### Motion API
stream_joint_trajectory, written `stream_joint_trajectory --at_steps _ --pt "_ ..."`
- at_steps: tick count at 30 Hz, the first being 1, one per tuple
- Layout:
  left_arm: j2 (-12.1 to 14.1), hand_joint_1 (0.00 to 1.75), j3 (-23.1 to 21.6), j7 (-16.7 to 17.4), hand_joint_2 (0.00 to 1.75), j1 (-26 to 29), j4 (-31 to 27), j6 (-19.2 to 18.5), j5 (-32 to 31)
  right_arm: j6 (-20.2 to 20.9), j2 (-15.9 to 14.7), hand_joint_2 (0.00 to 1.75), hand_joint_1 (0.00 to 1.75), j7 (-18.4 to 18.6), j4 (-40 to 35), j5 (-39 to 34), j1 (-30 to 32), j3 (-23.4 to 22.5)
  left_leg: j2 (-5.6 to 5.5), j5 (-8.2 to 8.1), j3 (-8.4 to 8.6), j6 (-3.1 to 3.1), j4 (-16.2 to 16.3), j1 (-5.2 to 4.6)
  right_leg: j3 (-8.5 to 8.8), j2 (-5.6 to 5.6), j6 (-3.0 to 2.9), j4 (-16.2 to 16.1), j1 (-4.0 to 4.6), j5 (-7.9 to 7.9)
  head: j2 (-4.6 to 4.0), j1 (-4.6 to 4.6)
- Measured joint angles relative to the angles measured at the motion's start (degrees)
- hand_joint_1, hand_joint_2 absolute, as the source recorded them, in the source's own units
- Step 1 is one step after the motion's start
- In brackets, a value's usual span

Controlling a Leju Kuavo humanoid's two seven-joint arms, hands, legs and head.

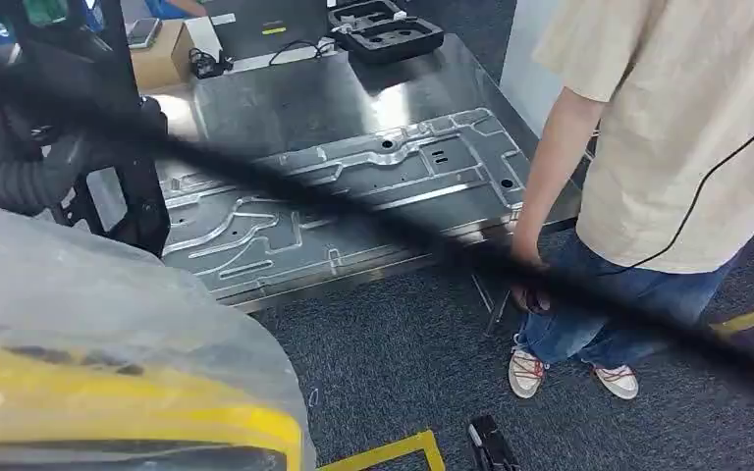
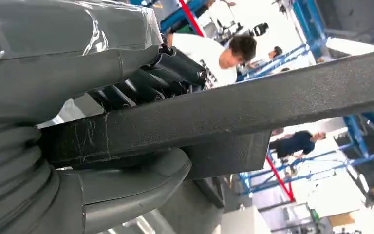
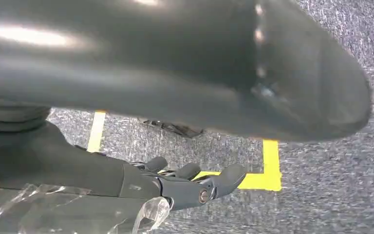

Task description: Take the parts from the cabinet and place them on the table.

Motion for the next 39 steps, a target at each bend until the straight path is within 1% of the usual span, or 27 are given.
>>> stream_joint_trajectory --at_steps 3,4,5,6,7,8,9,10,11,13,14,18,19,20,21,23,24,25,26,28,29,31,33,35,37,38,39 --pt "0.0 1.75 0.0 0.2 1.75 0.0 0.0 0.0 -0.1 0.0 0.1 0.00 0.00 0.0 0.0 0.0 0.0 0.1 -2.03 0.42 0.40 0.25 -0.6 0.07 0.66 -1.85 0.74 -0.4 0.05 -0.23 0.00 0.00" --pt "0.0 1.75 0.0 0.2 1.75 0.1 0.0 0.0 -0.2 0.0 0.1 0.00 0.00 0.0 0.0 0.0 0.0 0.3 -2.42 0.89 0.95 0.33 -1.2 0.84 0.54 -0.92 1.07 0.2 -0.06 -0.70 0.00 0.02" --pt "0.0 1.75 0.0 0.2 1.75 -0.3 0.0 0.1 -0.2 0.0 0.1 0.00 0.00 0.0 0.0 0.0 0.0 0.4 -3.07 0.95 1.03 0.43 -1.3 0.85 -0.09 0.94 1.38 2.1 -0.13 -1.95 -0.02 0.02" --pt "0.0 1.75 -0.1 0.2 1.75 -0.3 0.1 0.1 -0.2 0.2 0.1 0.00 0.00 0.0 0.0 0.0 0.0 0.5 -3.42 1.06 1.05 0.93 -1.2 0.88 -2.00 1.78 1.33 6.2 -0.11 -4.21 0.00 0.09" --pt "-0.1 1.75 -0.2 0.3 1.75 -0.2 0.1 0.1 -0.2 0.3 0.1 0.00 0.00 0.1 0.0 0.0 0.1 0.5 -4.14 1.09 1.05 0.95 -1.2 0.89 -4.46 1.99 1.44 11.1 -0.13 -6.33 -0.02 0.09" --pt "-0.1 1.75 -0.5 0.3 1.75 -0.2 0.1 0.0 -0.2 0.5 0.1 0.00 0.00 0.1 0.0 0.0 0.2 0.6 -4.84 1.08 1.02 0.96 -1.1 0.88 -6.71 2.05 1.55 15.5 -0.13 -7.75 0.00 0.09" --pt "-0.1 1.75 -0.7 0.5 1.75 -0.1 0.1 0.0 -0.3 0.8 0.1 0.00 0.00 0.1 0.0 -0.1 0.3 0.7 -5.49 1.06 1.03 0.96 -1.1 0.88 -7.94 2.06 1.63 17.6 -0.13 -7.87 0.00 0.09" --pt "-0.2 1.75 -0.9 0.6 1.75 0.0 0.2 0.0 -0.4 0.9 0.1 0.00 0.00 0.2 0.0 -0.1 0.4 0.8 -6.25 1.05 1.06 0.96 -1.1 0.89 -7.92 2.09 1.67 16.8 -0.16 -6.64 0.00 0.09" --pt "-0.2 1.75 -1.0 0.6 1.75 0.0 0.2 0.0 -0.6 1.0 0.1 0.00 0.00 0.2 0.0 -0.1 0.5 0.8 -7.04 1.03 1.07 0.92 -1.1 0.98 -6.50 2.21 1.66 13.2 -0.24 -4.26 0.00 0.09" --pt "-0.2 1.75 -1.1 0.6 1.75 0.0 0.2 0.0 -1.0 1.0 0.1 0.00 0.00 0.2 0.0 -0.1 0.5 0.8 -8.02 0.72 1.01 0.55 -0.6 1.15 -1.71 3.76 1.66 2.6 -0.53 0.83 0.00 0.13" --pt "-0.1 1.75 -1.1 0.6 1.75 0.0 0.2 0.0 -1.1 1.0 0.1 0.00 0.00 0.2 0.0 -0.2 0.5 0.8 -8.44 0.49 0.74 0.27 -0.3 0.98 -0.49 5.35 1.49 0.0 -0.73 0.47 0.00 0.13" --pt "-0.1 1.75 -1.2 -0.1 1.75 0.0 0.2 -0.5 0.2 1.0 0.2 0.00 0.00 0.3 0.0 -0.7 0.1 0.8 -9.35 0.25 0.36 -0.59 -0.1 1.13 -0.52 4.11 0.26 -0.3 -0.46 0.85 0.00 0.13" --pt "0.0 1.75 -1.1 -0.4 1.75 0.2 0.2 -0.5 0.3 1.0 0.4 0.00 0.00 0.3 0.0 -0.8 0.0 0.8 -8.52 -0.26 0.00 -0.82 0.3 1.19 -0.41 3.85 -0.02 -0.4 -0.69 0.84 0.00 0.11" --pt "0.0 1.75 -1.0 -0.6 1.75 0.0 0.2 -0.5 0.4 1.0 0.3 0.00 0.00 0.2 0.0 -0.8 0.0 0.8 -6.65 -1.47 -0.73 -1.32 2.2 1.11 -0.32 3.78 -0.29 -0.4 -0.71 0.73 -0.02 -0.09" --pt "0.0 1.75 -1.0 -0.7 1.75 -0.1 0.2 -0.5 0.4 0.9 0.3 0.00 0.00 0.2 0.0 -0.8 0.2 0.8 -5.50 -3.55 -2.54 -1.73 6.2 1.43 -0.26 3.73 -0.54 -0.4 -0.70 0.68 0.00 -0.13" --pt "0.0 1.75 -1.0 -0.9 1.75 0.3 0.2 -0.6 0.8 0.9 0.3 0.00 0.00 0.2 0.0 -0.8 0.5 0.8 -4.71 -7.31 -7.53 -2.40 16.2 1.92 -0.26 3.51 -0.81 -0.4 -0.73 0.45 0.00 -0.13" --pt "0.0 1.75 -1.0 -0.9 1.75 0.5 0.2 -0.6 0.9 0.9 0.3 0.00 0.00 0.2 0.0 -0.8 0.6 0.8 -4.56 -7.65 -9.11 -2.68 19.0 2.22 -0.21 3.35 -0.82 -0.4 -0.80 0.41 0.00 -0.15" --pt "0.0 1.75 -1.0 -1.0 1.75 0.7 0.2 -0.6 0.9 0.9 0.3 0.00 0.00 0.2 0.0 -0.8 0.6 0.8 -4.45 -6.79 -9.32 -2.88 18.8 2.45 -0.13 3.31 -0.66 -0.4 -0.83 0.28 0.00 -0.15" --pt "0.0 1.75 -1.0 -1.1 1.75 0.7 0.2 -0.7 1.0 0.9 0.3 0.00 0.00 0.2 0.0 -0.8 0.7 0.9 -4.28 -4.95 -8.16 -3.02 16.0 2.62 0.04 3.23 -0.55 -0.4 -0.89 0.19 -0.02 -0.15" --pt "0.0 1.75 -0.9 -1.3 1.75 0.6 0.2 -0.7 1.0 0.8 0.3 0.00 0.00 0.2 0.0 -0.8 0.6 0.9 -3.77 0.22 -2.93 -2.90 5.3 2.66 0.61 2.98 -0.14 -0.4 -1.04 -0.14 0.00 -0.15" --pt "0.0 1.75 -0.9 -1.4 1.75 0.4 0.2 -0.7 1.0 0.8 0.3 0.00 0.00 0.2 0.0 -0.8 0.6 0.9 -2.83 1.27 -0.75 -2.51 0.5 2.48 0.82 2.89 0.12 -0.5 -1.06 -0.31 -0.02 -0.15" --pt "0.0 1.75 -0.7 -1.7 1.75 0.3 0.2 -0.7 1.0 0.8 0.3 0.00 0.00 0.2 0.0 -1.0 0.6 0.9 -3.15 0.14 -0.29 -1.47 -0.5 1.62 1.03 2.56 1.04 -1.0 -0.94 -0.53 0.00 -0.15" --pt "0.0 1.75 -0.5 -1.7 1.75 0.4 0.2 -0.7 1.0 0.7 0.3 0.00 0.00 0.2 0.0 -1.1 0.6 0.9 -3.53 -0.01 0.02 -0.61 -1.0 1.57 1.62 2.21 1.59 -0.4 -0.92 0.09 0.00 -0.15" --pt "0.0 1.75 -0.4 -1.8 1.75 0.3 0.1 -0.7 1.0 0.7 0.3 0.00 0.00 0.2 0.0 -1.1 0.5 0.9 -3.77 0.08 1.80 0.01 -1.4 2.03 1.11 2.19 1.88 1.3 -0.87 -1.19 0.00 -0.09" --pt "0.0 1.75 -0.4 -1.8 1.75 0.3 0.1 -0.7 1.0 0.7 0.3 0.00 0.00 0.2 0.0 -1.0 0.5 0.9 -3.81 -0.26 2.48 0.52 -1.4 1.85 -2.86 2.25 1.89 8.9 -0.85 -4.55 0.00 0.00" --pt "0.0 1.75 -0.4 -1.8 1.75 0.5 0.1 -0.7 1.2 0.7 0.3 0.00 0.00 0.2 0.0 -1.1 0.6 0.9 -3.91 -0.53 2.77 0.76 -1.4 1.76 -5.87 2.32 1.99 13.9 -0.76 -6.30 0.00 0.00" --pt "0.0 1.75 -0.4 -1.8 1.75 0.7 0.1 -0.8 1.2 0.7 0.3 0.00 0.00 0.3 0.0 -1.0 0.7 0.9 -4.11 -0.80 3.06 0.79 -1.4 1.64 -8.09 2.40 2.12 17.1 -0.74 -6.98 -0.02 0.02"
